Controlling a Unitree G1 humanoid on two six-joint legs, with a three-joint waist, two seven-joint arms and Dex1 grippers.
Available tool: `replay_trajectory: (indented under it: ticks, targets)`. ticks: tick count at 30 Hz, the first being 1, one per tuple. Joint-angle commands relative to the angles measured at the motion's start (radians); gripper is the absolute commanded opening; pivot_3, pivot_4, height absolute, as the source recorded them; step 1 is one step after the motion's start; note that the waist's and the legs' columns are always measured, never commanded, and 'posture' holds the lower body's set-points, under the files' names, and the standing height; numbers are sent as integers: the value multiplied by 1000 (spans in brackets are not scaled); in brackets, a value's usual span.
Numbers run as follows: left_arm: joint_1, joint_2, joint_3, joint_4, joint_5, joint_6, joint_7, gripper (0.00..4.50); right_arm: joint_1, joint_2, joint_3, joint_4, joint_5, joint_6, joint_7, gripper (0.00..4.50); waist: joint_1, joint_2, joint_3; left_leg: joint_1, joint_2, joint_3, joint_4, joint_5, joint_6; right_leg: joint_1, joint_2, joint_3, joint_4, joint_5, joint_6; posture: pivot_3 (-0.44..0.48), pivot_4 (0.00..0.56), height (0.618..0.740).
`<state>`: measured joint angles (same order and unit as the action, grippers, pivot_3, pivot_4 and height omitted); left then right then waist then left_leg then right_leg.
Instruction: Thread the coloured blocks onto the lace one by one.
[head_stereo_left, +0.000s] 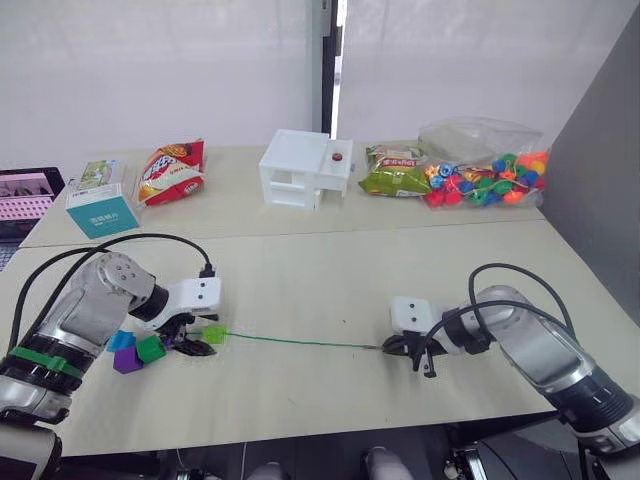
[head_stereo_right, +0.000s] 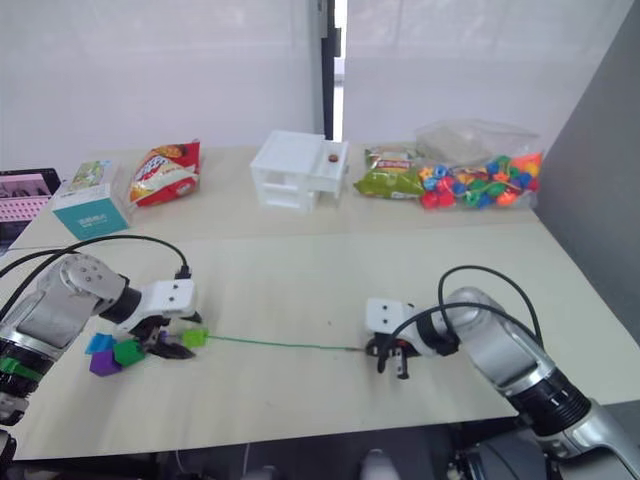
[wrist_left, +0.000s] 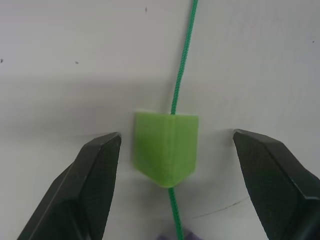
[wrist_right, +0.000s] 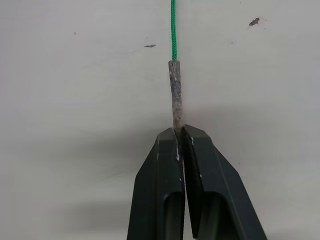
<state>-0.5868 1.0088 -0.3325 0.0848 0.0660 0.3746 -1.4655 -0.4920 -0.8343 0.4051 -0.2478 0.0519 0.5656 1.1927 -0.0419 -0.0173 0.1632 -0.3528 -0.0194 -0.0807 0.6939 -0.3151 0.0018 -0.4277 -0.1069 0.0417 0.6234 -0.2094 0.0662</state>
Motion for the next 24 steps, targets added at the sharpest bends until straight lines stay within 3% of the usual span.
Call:
replay_trajectory:
  ticks: [1,6,14,24]
  targets:
    - [-19,0,-51,-38,72,24,2,3741,13,12,4,-21,-5,15,-15,0,0,0,0,0,0,0,0,0,0,0,0,0,0,0,0,0,150,740]
    - [-22,-19,-92,-34,143,21,31,3741,13,17,5,-14,-9,15,-25,0,1,0,0,2,0,0,1,0,0,2,0,0,0,0,0,0,150,740]
    - [-17,-41,-96,-56,169,36,22,1323,13,21,8,-8,-19,14,-32,0,12,0,0,7,0,0,1,1,-1,5,0,0,0,-1,-1,0,150,740]
    - [-27,26,-44,-40,161,-24,2,1274,11,14,7,4,-26,7,-23,0,10,0,0,6,0,0,1,1,-1,3,0,0,1,-1,-1,0,150,740]
